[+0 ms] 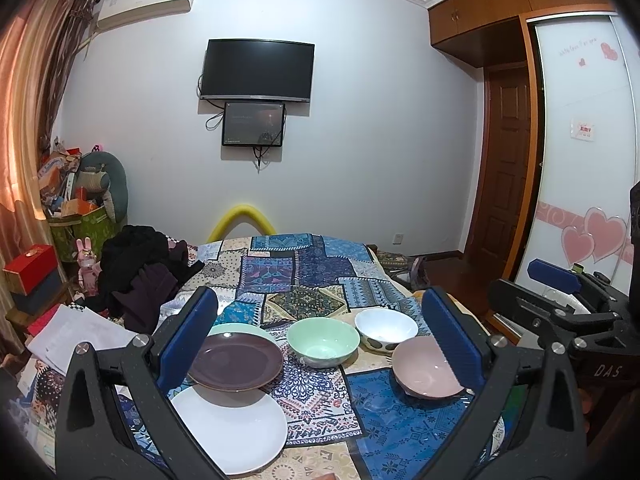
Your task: Organize plates and bowls
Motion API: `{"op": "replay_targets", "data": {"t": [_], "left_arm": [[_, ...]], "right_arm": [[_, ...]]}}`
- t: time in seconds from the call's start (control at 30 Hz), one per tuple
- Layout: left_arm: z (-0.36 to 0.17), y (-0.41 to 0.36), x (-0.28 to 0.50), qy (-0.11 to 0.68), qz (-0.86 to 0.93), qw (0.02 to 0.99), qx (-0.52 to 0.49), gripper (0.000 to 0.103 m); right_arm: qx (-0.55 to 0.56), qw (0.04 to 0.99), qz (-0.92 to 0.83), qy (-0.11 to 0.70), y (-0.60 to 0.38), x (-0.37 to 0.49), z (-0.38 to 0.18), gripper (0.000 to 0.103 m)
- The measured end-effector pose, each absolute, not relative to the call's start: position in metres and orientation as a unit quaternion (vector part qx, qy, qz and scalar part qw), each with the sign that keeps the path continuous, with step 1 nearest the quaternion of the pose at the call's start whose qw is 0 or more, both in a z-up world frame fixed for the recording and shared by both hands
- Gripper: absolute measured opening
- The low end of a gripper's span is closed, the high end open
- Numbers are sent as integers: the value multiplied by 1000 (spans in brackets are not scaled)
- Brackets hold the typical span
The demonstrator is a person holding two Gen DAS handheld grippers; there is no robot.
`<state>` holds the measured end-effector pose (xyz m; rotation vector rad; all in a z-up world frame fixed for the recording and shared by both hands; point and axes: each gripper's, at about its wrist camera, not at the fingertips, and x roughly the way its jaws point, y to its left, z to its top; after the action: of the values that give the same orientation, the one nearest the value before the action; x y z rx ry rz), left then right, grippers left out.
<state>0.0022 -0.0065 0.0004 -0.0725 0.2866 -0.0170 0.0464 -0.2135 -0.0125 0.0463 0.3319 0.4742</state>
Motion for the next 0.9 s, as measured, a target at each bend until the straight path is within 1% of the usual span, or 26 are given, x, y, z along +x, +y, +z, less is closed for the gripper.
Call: {"op": "replay_targets", "data": {"t": [0.9], "left_arm": [[-1,-5,5,145,-6,989,-42,103]], "right_arm": [[23,958,234,163,-214,47,-11,103]]}}
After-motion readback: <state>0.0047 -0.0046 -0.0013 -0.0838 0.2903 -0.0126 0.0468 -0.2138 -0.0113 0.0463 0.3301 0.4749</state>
